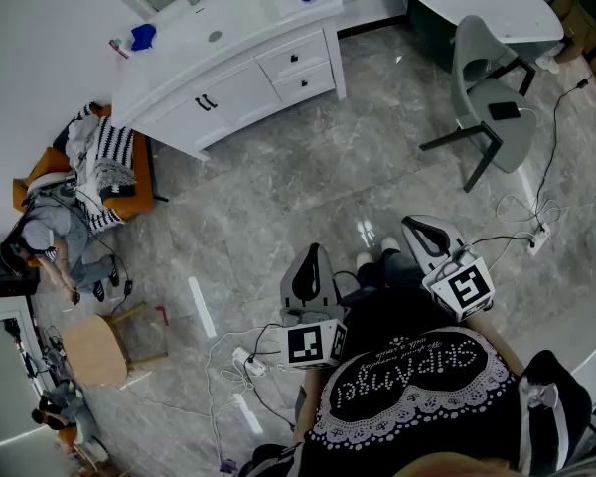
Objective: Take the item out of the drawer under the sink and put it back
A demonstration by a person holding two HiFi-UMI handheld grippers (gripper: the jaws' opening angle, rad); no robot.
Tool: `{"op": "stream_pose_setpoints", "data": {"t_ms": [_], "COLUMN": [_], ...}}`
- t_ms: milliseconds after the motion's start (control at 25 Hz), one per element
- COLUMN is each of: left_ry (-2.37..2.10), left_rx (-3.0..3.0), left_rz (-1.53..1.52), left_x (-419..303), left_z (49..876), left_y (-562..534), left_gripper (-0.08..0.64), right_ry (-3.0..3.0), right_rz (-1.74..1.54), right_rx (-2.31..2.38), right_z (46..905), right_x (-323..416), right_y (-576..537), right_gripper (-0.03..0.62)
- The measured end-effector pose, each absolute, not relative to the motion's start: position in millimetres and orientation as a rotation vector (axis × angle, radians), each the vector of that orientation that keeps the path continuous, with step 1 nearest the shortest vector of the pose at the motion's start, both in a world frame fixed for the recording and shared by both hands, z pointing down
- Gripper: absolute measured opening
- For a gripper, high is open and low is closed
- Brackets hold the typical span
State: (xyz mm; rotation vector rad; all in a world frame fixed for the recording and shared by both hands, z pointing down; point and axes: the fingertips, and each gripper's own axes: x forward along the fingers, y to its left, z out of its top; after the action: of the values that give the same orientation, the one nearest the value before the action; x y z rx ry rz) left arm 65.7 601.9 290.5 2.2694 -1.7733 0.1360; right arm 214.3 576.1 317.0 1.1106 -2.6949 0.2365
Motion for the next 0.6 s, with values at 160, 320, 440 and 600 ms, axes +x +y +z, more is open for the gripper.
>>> {"op": "stream_pose_setpoints", "data": {"t_ms": [160, 320, 440, 600], "left_ry": [-1.767, -1.768, -1.777, -1.785], "left_rx": [2.266, 2.28, 2.276, 2.27], "left_rz": [0.102, 0.105, 0.125, 0.135], "left_x": [70, 81, 86, 93], "left_z": [286, 285, 284, 281], "left_y": [600, 597, 596, 593], "left_gripper": [0.005, 0.006, 0.005, 0.005], "right_ry": [-2.693, -2.687, -2.689, -2.696], "right_rz": [0.234, 0.242, 0.258, 0.26], "right_rx": [1.103, 1.091, 1.093, 1.086], "right_z": [312, 311, 313, 311], "right_x": [215, 224, 232, 239], "right_y": [577, 572, 569, 566], "right_gripper": [0.021, 0.021, 0.021, 0.021]}}
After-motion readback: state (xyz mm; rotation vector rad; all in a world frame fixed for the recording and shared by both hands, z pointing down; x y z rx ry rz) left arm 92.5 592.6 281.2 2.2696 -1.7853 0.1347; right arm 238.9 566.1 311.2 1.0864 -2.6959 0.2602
